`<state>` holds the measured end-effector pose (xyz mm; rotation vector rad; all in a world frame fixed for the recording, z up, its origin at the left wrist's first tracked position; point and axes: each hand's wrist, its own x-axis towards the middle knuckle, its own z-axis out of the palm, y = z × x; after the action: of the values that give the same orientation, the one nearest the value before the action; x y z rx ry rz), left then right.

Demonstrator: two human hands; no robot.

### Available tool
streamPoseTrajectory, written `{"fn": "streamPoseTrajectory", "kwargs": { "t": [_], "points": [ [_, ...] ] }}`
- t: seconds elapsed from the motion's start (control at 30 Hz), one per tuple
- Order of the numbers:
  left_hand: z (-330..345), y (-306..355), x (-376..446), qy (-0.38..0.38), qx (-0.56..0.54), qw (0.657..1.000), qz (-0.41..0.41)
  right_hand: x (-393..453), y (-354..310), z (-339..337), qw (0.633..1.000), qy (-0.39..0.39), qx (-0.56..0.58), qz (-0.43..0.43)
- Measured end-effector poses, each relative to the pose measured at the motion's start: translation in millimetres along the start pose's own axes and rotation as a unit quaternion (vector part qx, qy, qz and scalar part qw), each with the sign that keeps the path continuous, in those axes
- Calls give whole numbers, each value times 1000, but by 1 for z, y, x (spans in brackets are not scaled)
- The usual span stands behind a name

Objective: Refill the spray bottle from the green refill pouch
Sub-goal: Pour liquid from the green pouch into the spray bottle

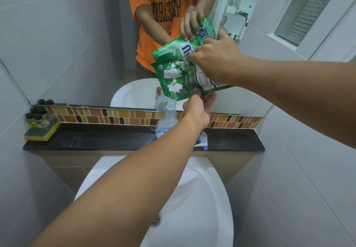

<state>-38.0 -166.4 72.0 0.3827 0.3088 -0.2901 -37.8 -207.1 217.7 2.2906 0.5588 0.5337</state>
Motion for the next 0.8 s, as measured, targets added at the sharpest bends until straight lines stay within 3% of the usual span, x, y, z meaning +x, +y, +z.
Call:
{"fn": "streamPoseTrajectory", "kwargs": {
  "t": [0.3, 0.5, 0.67, 0.8],
  "points": [
    [-25, -12, 5, 31, 102, 994, 1, -28, -6, 37, 995, -12, 89, 43],
    [-41, -27, 12, 44, 225, 973, 29, -65, -8, 82, 966, -28, 194, 167],
    [-50, -37, 24, 54, 391, 916, 78, -102, -8, 123, 912, -72, 311, 258],
    [-48, -43, 33, 58, 541, 830, 124, -131, -9, 155, 853, -100, 399, 322]
  ]
}}
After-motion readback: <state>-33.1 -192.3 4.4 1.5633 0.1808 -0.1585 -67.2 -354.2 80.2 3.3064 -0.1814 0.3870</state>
